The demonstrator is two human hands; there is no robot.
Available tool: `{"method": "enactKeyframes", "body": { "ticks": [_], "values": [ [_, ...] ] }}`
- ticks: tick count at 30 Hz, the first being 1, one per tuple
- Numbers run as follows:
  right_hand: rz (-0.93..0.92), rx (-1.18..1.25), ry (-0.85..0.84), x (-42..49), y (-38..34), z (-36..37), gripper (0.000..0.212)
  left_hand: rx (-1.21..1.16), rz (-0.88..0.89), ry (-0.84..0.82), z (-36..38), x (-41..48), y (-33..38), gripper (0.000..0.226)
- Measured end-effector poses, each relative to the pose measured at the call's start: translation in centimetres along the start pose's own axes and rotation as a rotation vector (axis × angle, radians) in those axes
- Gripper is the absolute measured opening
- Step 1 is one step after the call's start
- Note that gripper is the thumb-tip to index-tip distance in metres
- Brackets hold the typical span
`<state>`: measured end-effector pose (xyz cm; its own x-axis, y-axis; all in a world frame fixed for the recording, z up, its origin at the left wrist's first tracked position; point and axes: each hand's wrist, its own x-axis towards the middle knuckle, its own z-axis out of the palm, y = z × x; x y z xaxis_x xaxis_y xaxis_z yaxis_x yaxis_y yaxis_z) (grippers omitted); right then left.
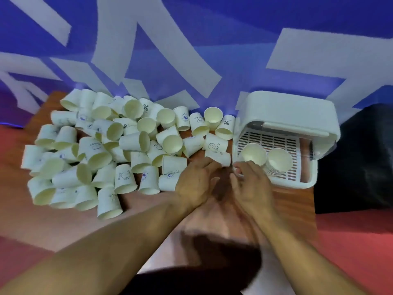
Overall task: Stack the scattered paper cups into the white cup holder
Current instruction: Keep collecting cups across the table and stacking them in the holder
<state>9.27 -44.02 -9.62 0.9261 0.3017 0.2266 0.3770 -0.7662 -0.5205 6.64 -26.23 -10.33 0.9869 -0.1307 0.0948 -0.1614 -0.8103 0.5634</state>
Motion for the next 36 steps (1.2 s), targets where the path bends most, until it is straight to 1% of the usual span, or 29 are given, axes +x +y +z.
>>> {"method": "enactKeyframes", "body": {
  "ticks": [3, 6, 9, 11, 12, 13, 15, 16, 18, 19, 21, 23, 25, 27, 29, 32, 34, 36],
  "values": [
    [-0.058, 0.022, -0.120, -0.3, -3.3, 2.2, 0.023, 0.027, -0.125, 0.095, -1.8, -3.5, -2.1, 0.029],
    [-0.067, 0.059, -0.216, -0.2, -6.3, 4.5, 0.024, 0.031, -0.306, 0.133, -3.5, -6.7, -4.7, 0.028],
    [0.048, 0.116, -0.299, 0.0, -8.8, 7.2, 0.025, 0.027, -0.473, 0.145, -4.6, -9.4, -7.4, 0.029],
    [0.144, 0.127, -0.345, 0.1, -9.6, 9.1, 0.026, -0.006, -0.627, 0.128, -4.9, -10.7, -8.9, 0.026],
    [0.196, 0.129, -0.368, 0.1, -9.9, 9.9, 0.028, -0.068, -0.727, 0.126, -5.0, -11.2, -9.5, 0.023],
    [0.253, 0.131, -0.396, 0.1, -10.1, 10.6, 0.030, -0.186, -0.836, 0.145, -5.0, -11.5, -10.0, 0.019],
    [0.362, 0.151, -0.454, 0.1, -10.3, 11.6, 0.033, -0.524, -1.010, 0.227, -4.9, -11.9, -10.6, 0.008],
    [0.406, 0.166, -0.474, 0.2, -10.3, 11.9, 0.034, -0.688, -1.057, 0.265, -4.8, -11.9, -10.8, 0.006],
    [0.484, 0.198, -0.488, 0.4, -10.4, 12.4, 0.036, -0.978, -1.126, 0.313, -4.9, -11.5, -10.7, 0.009],
    [0.517, 0.215, -0.486, 0.4, -10.4, 12.6, 0.038, -1.087, -1.156, 0.319, -4.9, -11.2, -10.8, 0.011],
    [0.566, 0.238, -0.492, 0.5, -10.5, 12.7, 0.040, -1.195, -1.196, 0.295, -4.4, -10.7, -11.2, 0.017],
    [0.580, 0.244, -0.501, 0.6, -10.5, 12.8, 0.041, -1.189, -1.203, 0.295, -3.7, -10.3, -11.7, 0.025],
    [0.588, 0.238, -0.503, 0.9, -10.6, 12.9, 0.042, -1.114, -1.229, 0.327, -3.4, -9.8, -11.8, 0.035],
    [0.601, 0.230, -0.503, 1.1, -10.6, 13.0, 0.041, -1.067, -1.262, 0.365, -2.9, -9.5, -12.1, 0.037],
    [0.629, 0.244, -0.497, 1.2, -10.6, 13.3, 0.041, -1.037, -1.273, 0.392, -2.7, -9.6, -12.2, 0.030],
    [0.671, 0.314, -0.487, 1.0, -10.7, 14.1, 0.039, -0.916, -1.264, 0.429, -2.9, -9.9, -11.9, 0.009],
    [0.681, 0.333, -0.466, 1.0, -10.9, 14.5, 0.035, -0.815, -1.236, 0.443, -3.1, -10.1, -11.4, 0.008],
    [0.667, 0.298, -0.417, 1.0, -11.1, 14.5, 0.025, -0.755, -1.214, 0.439, -3.0, -10.6, -11.4, 0.008]
  ]
}}
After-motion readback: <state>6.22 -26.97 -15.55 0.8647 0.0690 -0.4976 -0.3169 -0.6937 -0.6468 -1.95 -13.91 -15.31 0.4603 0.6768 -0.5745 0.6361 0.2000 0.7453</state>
